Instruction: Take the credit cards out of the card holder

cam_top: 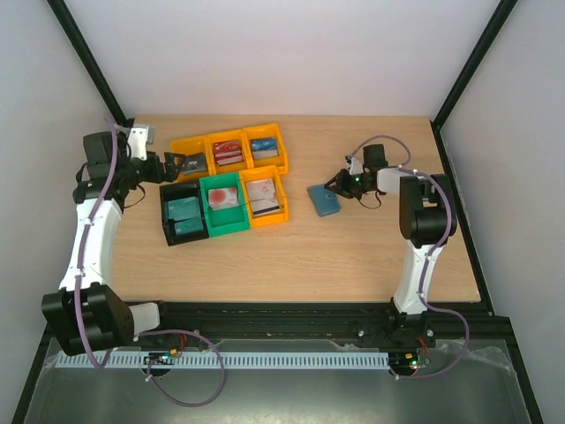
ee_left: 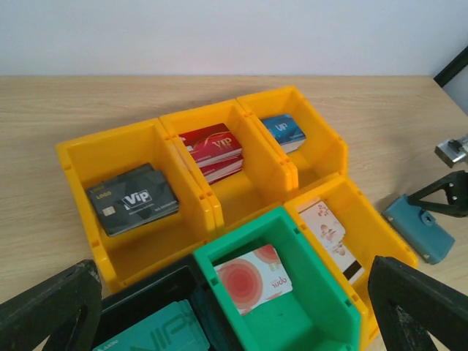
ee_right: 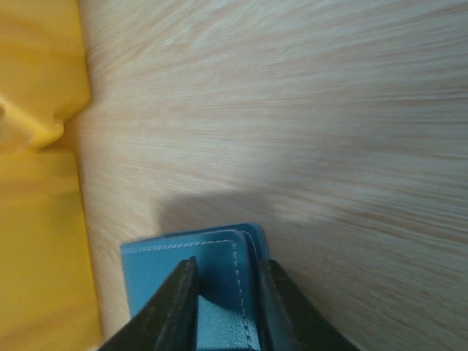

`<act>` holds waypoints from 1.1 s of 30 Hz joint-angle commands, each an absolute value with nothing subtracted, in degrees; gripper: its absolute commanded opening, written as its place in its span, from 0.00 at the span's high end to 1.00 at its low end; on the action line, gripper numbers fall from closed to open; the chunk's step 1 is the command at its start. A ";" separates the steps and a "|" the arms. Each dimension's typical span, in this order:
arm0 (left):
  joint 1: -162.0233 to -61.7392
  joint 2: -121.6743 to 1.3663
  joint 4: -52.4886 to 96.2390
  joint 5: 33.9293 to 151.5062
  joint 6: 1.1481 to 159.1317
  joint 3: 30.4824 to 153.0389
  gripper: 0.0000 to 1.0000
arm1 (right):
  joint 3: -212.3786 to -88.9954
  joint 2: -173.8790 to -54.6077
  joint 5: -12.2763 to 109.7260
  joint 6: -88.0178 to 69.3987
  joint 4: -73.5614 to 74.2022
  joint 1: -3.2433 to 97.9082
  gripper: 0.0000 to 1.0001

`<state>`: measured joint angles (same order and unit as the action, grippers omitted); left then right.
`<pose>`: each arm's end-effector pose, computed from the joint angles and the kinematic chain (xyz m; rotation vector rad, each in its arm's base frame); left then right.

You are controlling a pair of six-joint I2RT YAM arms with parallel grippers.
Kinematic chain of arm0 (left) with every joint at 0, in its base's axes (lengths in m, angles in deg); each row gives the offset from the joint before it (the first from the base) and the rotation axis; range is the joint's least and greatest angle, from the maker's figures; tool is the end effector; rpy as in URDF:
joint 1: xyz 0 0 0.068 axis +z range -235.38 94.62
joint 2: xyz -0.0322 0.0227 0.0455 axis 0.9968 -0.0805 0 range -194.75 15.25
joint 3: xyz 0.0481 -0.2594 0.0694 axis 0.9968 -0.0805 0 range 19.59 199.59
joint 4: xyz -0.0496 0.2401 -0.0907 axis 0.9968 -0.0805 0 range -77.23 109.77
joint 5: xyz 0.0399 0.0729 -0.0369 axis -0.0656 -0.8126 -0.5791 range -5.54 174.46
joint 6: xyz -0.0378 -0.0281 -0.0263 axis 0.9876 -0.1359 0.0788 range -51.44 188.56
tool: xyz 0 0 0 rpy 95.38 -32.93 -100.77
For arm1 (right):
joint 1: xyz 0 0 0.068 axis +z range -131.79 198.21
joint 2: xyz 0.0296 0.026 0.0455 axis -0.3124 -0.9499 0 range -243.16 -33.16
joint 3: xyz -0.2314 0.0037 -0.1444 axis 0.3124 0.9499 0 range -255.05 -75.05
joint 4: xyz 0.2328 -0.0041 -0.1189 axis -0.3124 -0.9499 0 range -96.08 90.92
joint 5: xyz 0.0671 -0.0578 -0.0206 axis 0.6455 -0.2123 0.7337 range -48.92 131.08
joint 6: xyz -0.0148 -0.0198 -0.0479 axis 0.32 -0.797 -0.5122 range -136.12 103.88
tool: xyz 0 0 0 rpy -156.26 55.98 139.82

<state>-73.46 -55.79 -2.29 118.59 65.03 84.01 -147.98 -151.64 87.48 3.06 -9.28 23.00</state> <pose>0.2734 0.0373 0.3448 0.2138 1.9951 -0.4432 0.4121 0.0604 0.1312 -0.0142 2.4947 1.1950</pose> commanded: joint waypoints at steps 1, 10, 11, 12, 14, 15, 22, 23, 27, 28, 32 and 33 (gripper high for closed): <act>-73.33 -55.02 -2.69 122.50 65.67 82.56 0.01 | -145.65 -152.72 92.53 5.65 -7.88 22.86 0.84; -73.40 -54.80 -3.36 126.64 65.10 81.39 0.00 | -138.32 -143.31 98.67 13.06 3.21 22.86 0.98; -73.45 -54.80 -3.39 127.15 64.93 81.35 0.00 | -137.27 -141.57 98.65 14.45 4.87 22.84 0.98; -73.53 -54.84 -3.61 127.81 64.76 81.44 0.00 | -136.59 -139.70 98.30 15.64 6.11 22.93 0.98; -73.92 -55.00 -4.48 129.13 64.15 82.02 0.01 | -135.77 -135.99 96.94 16.72 7.02 23.29 0.98; -74.50 -55.10 -4.95 129.68 63.86 82.33 0.00 | -135.65 -134.17 96.07 16.92 7.02 23.61 0.98; -82.70 -58.14 -13.50 132.43 60.67 89.36 0.01 | -136.76 -123.08 93.02 22.29 12.38 30.54 0.98; -84.59 -58.64 -14.86 132.62 60.31 90.63 0.00 | -137.50 -121.77 92.70 23.49 13.43 32.26 0.98; -90.69 -59.33 -15.17 139.47 61.92 93.33 0.00 | -140.30 -117.24 90.36 28.19 22.88 40.20 0.98; -91.37 -59.22 -14.04 142.38 63.34 93.47 0.01 | -140.64 -116.47 89.99 29.66 25.79 41.85 0.98; -92.21 -59.02 -9.49 148.91 69.33 94.72 0.01 | -141.78 -114.76 89.64 34.35 35.00 47.59 0.98; -92.30 -59.02 -8.89 149.38 70.15 95.25 0.01 | -142.10 -114.73 89.29 34.54 35.90 49.06 0.98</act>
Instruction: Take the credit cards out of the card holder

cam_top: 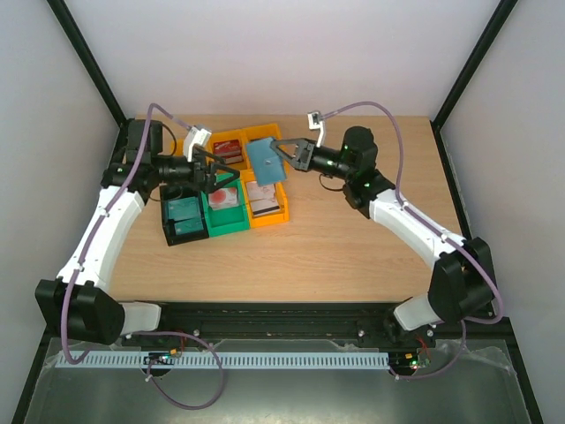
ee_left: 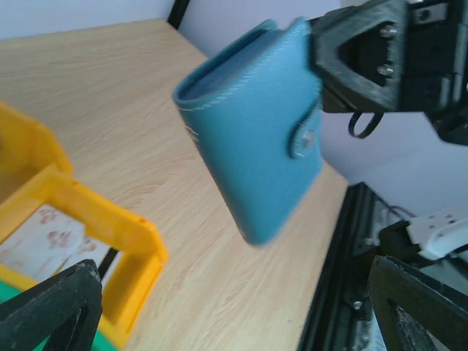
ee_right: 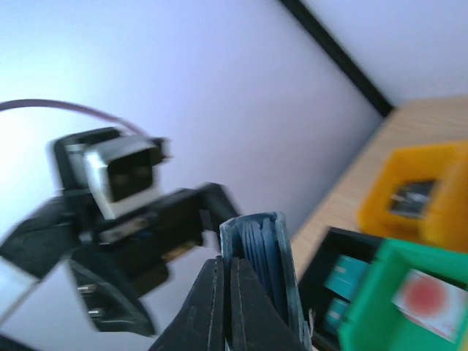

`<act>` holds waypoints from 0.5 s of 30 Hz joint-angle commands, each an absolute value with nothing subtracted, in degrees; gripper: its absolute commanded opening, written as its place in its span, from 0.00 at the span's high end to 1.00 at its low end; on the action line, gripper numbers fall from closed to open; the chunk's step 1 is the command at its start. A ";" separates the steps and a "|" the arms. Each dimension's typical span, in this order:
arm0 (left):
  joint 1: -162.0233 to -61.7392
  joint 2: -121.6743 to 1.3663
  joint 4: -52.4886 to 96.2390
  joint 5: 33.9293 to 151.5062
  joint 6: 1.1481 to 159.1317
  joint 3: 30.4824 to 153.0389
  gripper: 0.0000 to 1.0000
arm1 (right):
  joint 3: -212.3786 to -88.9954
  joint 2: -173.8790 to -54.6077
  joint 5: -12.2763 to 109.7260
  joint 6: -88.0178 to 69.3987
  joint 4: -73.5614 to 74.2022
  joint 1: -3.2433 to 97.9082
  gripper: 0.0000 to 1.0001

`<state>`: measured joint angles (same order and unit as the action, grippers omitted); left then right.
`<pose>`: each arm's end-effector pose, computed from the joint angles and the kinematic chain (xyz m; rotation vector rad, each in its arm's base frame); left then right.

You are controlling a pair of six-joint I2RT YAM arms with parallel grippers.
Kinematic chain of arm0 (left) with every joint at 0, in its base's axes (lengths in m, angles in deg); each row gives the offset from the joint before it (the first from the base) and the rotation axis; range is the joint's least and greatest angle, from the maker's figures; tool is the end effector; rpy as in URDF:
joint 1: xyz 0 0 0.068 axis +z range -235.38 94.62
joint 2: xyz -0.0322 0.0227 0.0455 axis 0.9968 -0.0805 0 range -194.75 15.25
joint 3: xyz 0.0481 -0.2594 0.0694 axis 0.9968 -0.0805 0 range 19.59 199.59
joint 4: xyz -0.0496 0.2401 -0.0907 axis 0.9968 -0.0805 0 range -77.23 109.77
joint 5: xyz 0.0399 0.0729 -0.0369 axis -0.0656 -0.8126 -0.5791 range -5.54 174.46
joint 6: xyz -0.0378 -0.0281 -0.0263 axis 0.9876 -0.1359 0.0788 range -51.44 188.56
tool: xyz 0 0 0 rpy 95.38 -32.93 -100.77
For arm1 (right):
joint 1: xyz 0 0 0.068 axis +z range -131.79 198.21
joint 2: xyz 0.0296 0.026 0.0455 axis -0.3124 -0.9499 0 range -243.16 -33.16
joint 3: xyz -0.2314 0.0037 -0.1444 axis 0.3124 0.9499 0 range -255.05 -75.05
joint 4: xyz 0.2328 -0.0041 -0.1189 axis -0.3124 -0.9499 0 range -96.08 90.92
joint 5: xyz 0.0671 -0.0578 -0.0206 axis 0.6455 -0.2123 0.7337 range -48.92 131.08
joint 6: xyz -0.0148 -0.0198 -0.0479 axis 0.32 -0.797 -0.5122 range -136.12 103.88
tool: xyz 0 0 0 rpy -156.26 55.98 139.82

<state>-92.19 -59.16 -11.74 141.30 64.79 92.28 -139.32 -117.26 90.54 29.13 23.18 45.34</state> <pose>0.2684 -0.0621 0.3691 0.7479 1.8903 -1.0834 0.2909 0.1795 0.3535 -0.5140 1.7240 1.6017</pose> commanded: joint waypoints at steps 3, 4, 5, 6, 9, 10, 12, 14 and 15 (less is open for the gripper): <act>-92.85 -59.02 -7.81 149.52 71.42 96.48 0.01 | -142.50 -114.85 88.69 34.50 38.10 52.46 0.98; -93.20 -59.02 -7.76 149.81 71.45 96.65 0.00 | -142.50 -114.96 88.55 34.64 39.08 53.13 0.98; -93.47 -58.95 -7.66 150.15 71.42 96.55 0.00 | -142.49 -115.13 88.64 34.99 40.08 53.72 0.98; -93.74 -58.85 -7.73 150.31 71.27 96.44 0.00 | -142.71 -115.36 88.78 35.17 40.68 54.12 0.98; -93.82 -58.58 -7.98 151.81 70.56 96.14 0.10 | -143.95 -116.30 89.90 35.20 40.31 54.91 0.98; -93.82 -58.55 -8.26 152.68 70.01 96.17 0.19 | -144.06 -116.46 90.14 35.28 40.37 55.02 0.98; -93.81 -58.41 -8.94 154.72 68.72 96.44 0.51 | -143.90 -116.46 90.37 35.21 40.50 55.12 0.98; -93.78 -58.39 -9.76 155.55 68.33 97.00 0.87 | -143.91 -116.16 90.25 34.40 39.29 55.12 0.98; -93.74 -58.33 -10.06 155.53 68.30 97.09 0.96 | -143.90 -116.03 90.23 33.85 38.48 55.14 0.98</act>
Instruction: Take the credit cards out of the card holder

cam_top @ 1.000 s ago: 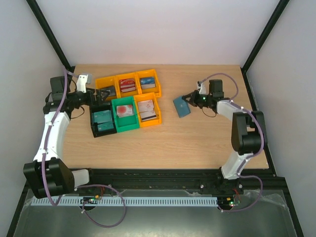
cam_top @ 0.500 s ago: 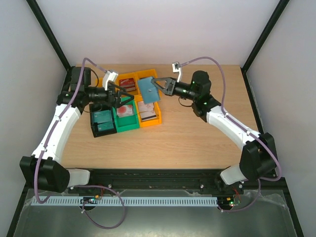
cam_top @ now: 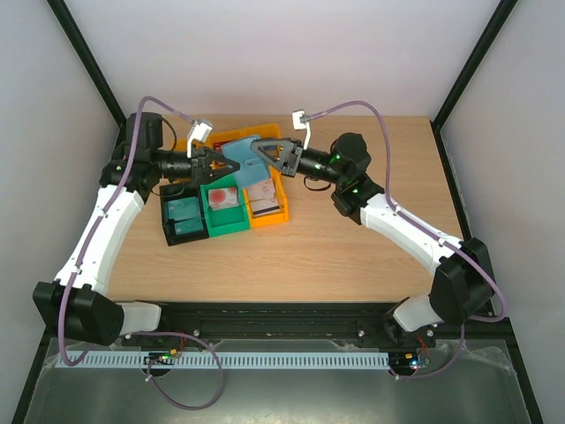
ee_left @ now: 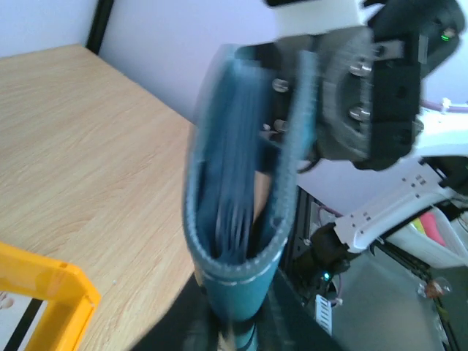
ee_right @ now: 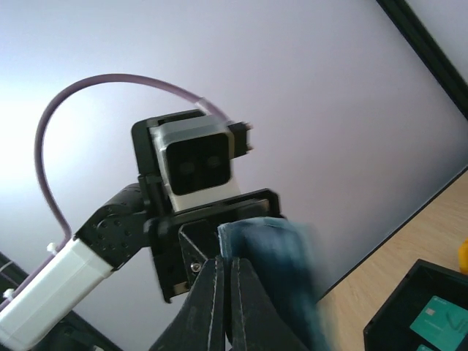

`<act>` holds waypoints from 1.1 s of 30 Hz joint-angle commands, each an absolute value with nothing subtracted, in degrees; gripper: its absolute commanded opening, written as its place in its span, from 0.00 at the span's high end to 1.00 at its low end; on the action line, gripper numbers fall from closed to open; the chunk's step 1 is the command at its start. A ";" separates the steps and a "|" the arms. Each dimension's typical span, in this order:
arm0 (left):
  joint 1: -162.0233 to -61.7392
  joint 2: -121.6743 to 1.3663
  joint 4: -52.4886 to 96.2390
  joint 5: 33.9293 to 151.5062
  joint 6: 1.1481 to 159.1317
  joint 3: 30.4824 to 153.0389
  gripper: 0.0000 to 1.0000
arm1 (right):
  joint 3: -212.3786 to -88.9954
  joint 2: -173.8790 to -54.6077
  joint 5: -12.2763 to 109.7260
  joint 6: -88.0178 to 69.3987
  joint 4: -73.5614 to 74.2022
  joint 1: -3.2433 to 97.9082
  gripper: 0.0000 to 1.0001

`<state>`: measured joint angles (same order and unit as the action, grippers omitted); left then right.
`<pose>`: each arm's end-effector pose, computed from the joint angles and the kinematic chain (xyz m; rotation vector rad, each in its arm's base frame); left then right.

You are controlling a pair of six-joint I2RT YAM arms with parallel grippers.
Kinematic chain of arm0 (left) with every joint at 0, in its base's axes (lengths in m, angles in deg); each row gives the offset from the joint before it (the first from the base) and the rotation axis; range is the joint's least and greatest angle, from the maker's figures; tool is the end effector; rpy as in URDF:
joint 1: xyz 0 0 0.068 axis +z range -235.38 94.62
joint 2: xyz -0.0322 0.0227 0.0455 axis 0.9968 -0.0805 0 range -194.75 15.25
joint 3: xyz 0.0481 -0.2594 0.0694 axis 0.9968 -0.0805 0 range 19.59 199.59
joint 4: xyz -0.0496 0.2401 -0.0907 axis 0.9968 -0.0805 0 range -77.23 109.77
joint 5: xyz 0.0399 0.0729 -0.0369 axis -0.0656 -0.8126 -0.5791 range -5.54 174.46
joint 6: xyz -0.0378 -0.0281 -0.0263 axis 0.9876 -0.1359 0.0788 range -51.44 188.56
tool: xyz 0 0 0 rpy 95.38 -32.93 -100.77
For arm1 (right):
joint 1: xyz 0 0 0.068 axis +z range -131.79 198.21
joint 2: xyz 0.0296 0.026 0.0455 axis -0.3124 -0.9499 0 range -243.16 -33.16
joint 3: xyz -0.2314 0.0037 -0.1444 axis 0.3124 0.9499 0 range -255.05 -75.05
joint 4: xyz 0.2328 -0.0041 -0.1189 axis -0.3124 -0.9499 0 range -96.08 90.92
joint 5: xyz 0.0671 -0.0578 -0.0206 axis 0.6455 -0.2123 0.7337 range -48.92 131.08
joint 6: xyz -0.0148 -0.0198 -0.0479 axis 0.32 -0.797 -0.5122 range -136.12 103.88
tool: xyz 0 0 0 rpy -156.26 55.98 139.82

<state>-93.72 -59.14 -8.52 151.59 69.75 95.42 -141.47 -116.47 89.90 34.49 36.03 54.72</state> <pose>0.2631 -0.0717 0.3941 0.8445 1.7503 -1.2817 0.2522 0.2201 0.3924 -0.6850 1.4664 1.7567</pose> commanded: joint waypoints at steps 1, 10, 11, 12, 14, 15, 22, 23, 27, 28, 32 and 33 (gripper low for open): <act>-93.67 -58.19 -10.36 154.93 68.33 97.17 0.98 | -144.02 -115.78 89.95 33.01 37.16 55.10 0.98; -93.62 -56.64 -11.18 131.94 72.03 96.73 0.98 | -154.31 -114.18 43.14 4.06 -4.57 60.90 0.48; -93.64 -56.64 -11.04 130.57 72.42 96.74 0.98 | -155.01 -114.68 39.54 1.66 -5.53 63.37 0.47; -93.64 -56.71 -10.89 130.10 72.69 96.68 0.98 | -155.57 -115.28 37.62 -0.44 -5.93 65.52 0.45; -93.64 -56.82 -10.43 130.31 73.11 96.42 0.98 | -156.86 -116.91 37.29 -3.05 -6.04 68.78 0.43; -93.64 -56.83 -10.34 130.47 73.16 96.33 0.98 | -157.27 -117.87 37.81 -3.60 -6.03 69.66 0.43; -93.68 -56.48 -10.63 131.19 72.70 96.10 0.98 | -163.69 -125.38 37.72 -3.97 -9.54 71.44 0.55; -93.65 -56.47 -10.63 131.48 72.65 96.12 0.98 | -164.05 -126.19 37.11 -3.95 -9.85 71.42 0.55; -93.63 -56.47 -10.68 133.01 72.52 96.12 0.98 | -164.43 -127.66 33.45 -3.82 -11.01 71.44 0.59; -93.64 -56.47 -10.71 133.30 72.52 96.11 0.98 | -164.47 -128.08 32.81 -3.68 -11.42 71.40 0.60; -93.64 -56.40 -10.96 133.76 72.03 96.30 0.98 | -164.32 -129.02 25.55 -2.03 -12.94 71.36 0.83; -93.64 -56.34 -11.11 133.78 71.74 96.29 0.98 | -164.13 -129.00 23.27 -1.87 -13.23 71.26 0.93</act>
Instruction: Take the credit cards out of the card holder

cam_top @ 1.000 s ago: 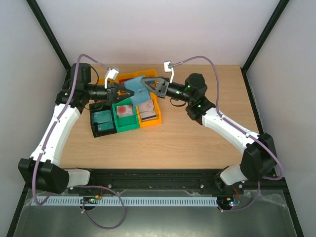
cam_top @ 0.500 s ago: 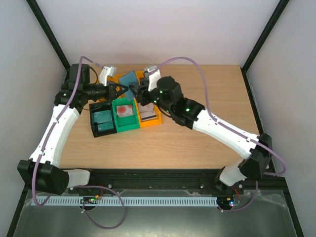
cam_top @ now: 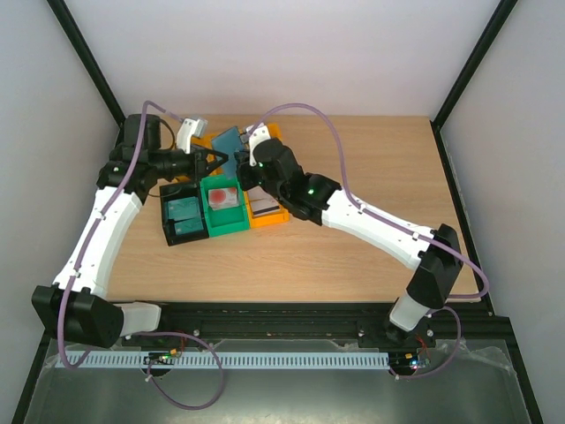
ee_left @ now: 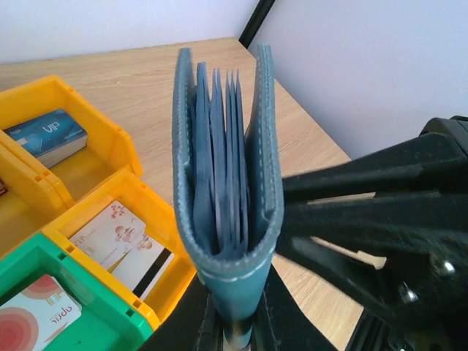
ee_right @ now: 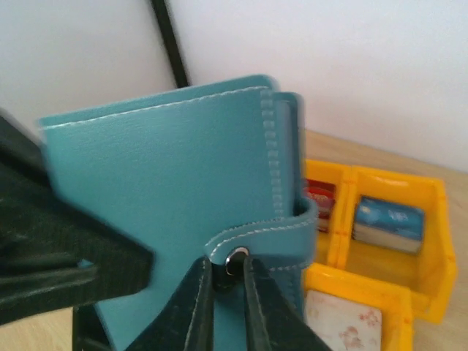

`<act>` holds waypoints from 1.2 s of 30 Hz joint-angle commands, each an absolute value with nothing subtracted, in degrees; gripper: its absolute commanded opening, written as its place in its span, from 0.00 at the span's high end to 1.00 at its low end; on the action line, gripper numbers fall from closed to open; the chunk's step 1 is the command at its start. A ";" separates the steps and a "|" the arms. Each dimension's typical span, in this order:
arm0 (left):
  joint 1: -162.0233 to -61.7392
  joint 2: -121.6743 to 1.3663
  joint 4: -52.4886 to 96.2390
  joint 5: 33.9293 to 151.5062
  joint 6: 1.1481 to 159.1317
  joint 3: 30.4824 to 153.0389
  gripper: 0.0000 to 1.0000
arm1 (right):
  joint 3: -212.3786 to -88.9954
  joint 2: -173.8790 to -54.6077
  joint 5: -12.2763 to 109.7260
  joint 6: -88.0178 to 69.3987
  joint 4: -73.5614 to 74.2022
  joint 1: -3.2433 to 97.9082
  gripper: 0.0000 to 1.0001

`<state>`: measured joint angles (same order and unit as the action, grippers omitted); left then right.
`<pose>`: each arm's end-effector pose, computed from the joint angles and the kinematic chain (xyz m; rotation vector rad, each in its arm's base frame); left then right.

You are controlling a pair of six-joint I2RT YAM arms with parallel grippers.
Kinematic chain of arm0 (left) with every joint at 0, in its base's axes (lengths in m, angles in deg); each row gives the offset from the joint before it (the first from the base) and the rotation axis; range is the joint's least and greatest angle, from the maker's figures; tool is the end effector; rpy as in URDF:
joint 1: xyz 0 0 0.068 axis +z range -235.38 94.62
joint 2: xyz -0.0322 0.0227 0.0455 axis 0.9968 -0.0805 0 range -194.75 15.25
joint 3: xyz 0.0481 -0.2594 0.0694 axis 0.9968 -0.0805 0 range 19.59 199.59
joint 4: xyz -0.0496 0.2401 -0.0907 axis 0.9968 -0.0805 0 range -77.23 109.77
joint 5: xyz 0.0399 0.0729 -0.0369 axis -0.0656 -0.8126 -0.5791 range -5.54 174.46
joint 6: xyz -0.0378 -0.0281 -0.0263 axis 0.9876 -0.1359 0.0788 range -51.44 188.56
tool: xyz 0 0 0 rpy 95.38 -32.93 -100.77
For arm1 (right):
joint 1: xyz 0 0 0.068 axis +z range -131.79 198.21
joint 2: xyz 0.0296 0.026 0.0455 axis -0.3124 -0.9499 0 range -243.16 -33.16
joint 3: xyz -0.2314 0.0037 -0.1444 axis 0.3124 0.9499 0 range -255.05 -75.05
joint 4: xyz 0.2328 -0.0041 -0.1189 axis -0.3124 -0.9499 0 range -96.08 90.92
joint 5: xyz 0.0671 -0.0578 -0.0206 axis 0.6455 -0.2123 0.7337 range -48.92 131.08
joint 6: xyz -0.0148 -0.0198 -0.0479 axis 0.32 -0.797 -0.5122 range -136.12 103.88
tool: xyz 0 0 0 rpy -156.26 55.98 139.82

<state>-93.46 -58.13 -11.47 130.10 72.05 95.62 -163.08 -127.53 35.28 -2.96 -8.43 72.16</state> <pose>0.2669 -0.0636 0.3903 0.5716 1.9519 -0.9441 0.2356 0.3177 0.3797 -0.5949 1.8104 0.7173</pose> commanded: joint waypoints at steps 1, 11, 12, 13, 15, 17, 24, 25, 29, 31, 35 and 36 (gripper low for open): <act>-93.64 -56.15 -11.39 133.95 71.35 96.20 0.98 | -163.77 -129.01 20.13 -1.82 -13.42 70.96 0.98; -93.61 -55.57 -13.62 134.89 68.52 96.16 0.98 | -155.28 -122.26 19.80 0.49 -14.29 58.84 0.98; -93.64 -55.59 -13.63 134.79 68.48 96.15 0.98 | -154.36 -121.19 21.25 -0.15 -14.09 57.92 0.98; -93.64 -55.59 -13.68 134.90 68.41 96.13 0.98 | -153.65 -120.37 23.65 -1.41 -13.81 57.30 0.98; -93.64 -55.67 -13.85 135.62 67.96 96.12 0.98 | -152.52 -118.61 29.30 -3.92 -13.79 56.19 0.98; -93.64 -55.76 -14.54 137.09 67.10 96.29 0.98 | -150.97 -116.38 37.46 -6.76 -12.94 55.33 0.90; -93.77 -55.85 -20.30 142.55 59.53 98.51 0.98 | -146.84 -108.46 72.22 -11.87 -5.71 53.98 0.54; -93.92 -55.81 -22.23 144.02 57.20 99.30 0.98 | -147.57 -108.66 74.40 -12.07 -5.72 53.91 0.53; -95.33 -55.77 -31.54 147.73 46.05 103.72 0.98 | -150.68 -109.81 81.31 -12.36 -6.12 53.88 0.51; -96.21 -55.54 -34.92 148.59 42.94 104.96 0.98 | -151.94 -110.28 83.94 -12.33 -6.20 53.84 0.51; -96.87 -55.23 -34.81 149.18 43.52 104.94 0.98 | -153.11 -111.33 89.05 -11.85 -6.15 53.96 0.48; -96.98 -55.30 -34.67 149.18 43.62 104.81 0.98 | -153.27 -111.56 90.57 -12.26 -6.58 53.97 0.46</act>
